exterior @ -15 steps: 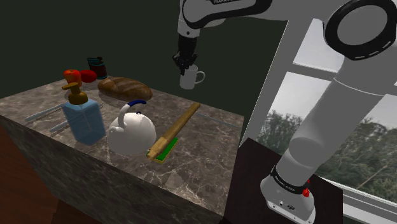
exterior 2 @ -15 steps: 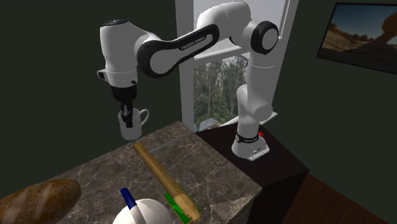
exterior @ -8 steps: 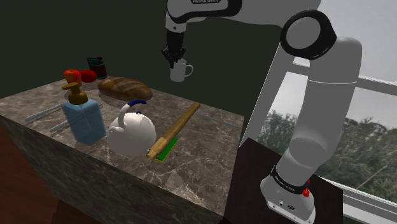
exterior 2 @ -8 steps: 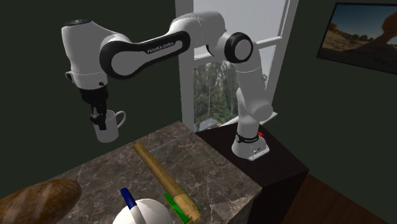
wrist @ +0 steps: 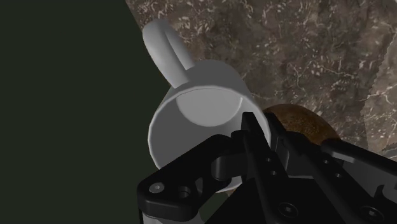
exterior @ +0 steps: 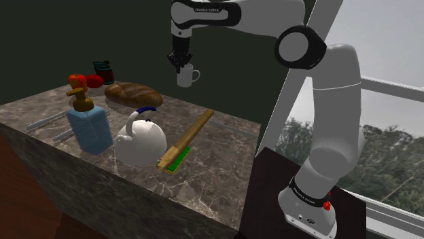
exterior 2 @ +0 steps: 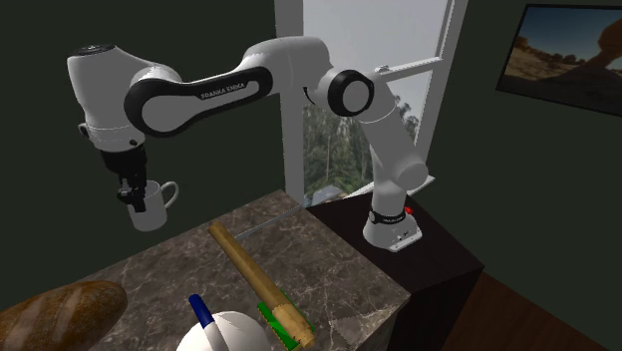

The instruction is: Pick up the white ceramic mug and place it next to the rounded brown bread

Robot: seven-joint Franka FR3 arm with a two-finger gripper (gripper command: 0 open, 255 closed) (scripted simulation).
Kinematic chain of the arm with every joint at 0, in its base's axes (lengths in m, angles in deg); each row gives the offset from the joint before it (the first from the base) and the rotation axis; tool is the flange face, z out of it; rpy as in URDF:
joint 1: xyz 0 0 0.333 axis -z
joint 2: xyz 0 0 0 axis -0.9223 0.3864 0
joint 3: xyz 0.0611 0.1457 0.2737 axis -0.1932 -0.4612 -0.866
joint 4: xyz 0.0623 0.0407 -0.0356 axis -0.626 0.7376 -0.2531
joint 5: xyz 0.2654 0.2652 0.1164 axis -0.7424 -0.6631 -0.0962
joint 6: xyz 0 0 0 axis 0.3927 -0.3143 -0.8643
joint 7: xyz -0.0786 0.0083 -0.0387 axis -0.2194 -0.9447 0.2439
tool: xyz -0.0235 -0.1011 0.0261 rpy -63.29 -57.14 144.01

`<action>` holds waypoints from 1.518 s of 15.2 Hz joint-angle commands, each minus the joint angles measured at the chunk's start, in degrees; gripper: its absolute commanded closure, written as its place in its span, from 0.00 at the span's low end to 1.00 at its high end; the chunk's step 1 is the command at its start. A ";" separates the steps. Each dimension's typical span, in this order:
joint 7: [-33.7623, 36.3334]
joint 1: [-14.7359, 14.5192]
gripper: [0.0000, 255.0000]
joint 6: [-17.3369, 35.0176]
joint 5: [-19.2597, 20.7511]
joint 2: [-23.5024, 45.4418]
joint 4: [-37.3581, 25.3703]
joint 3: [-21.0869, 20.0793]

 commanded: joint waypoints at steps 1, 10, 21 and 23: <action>0.12 0.11 1.00 1.51 0.02 -0.04 1.51 0.02; 0.66 0.64 1.00 8.55 0.18 -0.28 8.84 0.14; 1.42 0.87 1.00 16.23 0.80 1.11 15.20 0.46; 1.57 0.88 1.00 17.54 0.96 1.52 16.11 0.54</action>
